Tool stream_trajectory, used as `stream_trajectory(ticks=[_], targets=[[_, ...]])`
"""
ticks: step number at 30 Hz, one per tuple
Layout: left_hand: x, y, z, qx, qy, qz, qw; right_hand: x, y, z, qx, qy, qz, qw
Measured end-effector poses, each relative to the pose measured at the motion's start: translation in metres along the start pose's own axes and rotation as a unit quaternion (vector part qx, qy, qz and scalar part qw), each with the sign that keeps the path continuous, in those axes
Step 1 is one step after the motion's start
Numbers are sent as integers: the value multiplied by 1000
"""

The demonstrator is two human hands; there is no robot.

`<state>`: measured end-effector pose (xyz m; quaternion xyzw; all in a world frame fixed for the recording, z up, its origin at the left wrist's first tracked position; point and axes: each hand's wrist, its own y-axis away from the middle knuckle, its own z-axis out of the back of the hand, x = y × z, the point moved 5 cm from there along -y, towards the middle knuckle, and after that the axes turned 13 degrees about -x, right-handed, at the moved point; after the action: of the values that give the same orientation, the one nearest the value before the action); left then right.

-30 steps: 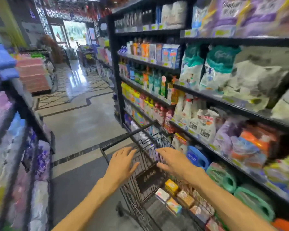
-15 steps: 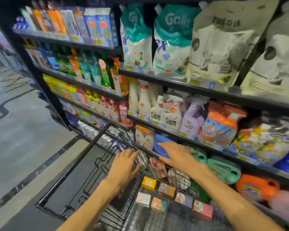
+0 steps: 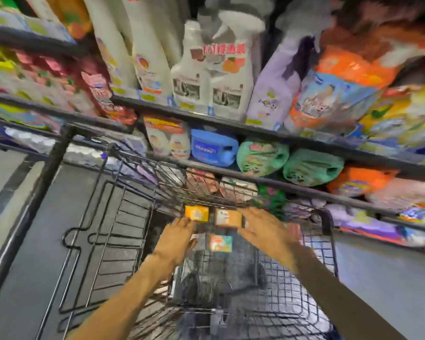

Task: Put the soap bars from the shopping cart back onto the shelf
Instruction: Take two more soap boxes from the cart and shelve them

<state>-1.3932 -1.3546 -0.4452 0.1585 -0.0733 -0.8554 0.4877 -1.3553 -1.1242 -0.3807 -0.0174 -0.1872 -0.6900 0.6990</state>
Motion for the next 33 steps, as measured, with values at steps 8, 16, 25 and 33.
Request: stream_trajectory(ticks=[8,16,25,33], targets=[[50,-49,-151,88,26,38,995,-36,0,-145,3,-117,-55,992],[61,-65,-239,124,25,55,990,-55,9,-222,43,-128,-95,986],[60,-51,-220,60,80,87,991,-50,0,-217,29,-138,-99,985],[56,-42,-200,47,97,88,990,-54,-46,-260,115,-76,-133,982]])
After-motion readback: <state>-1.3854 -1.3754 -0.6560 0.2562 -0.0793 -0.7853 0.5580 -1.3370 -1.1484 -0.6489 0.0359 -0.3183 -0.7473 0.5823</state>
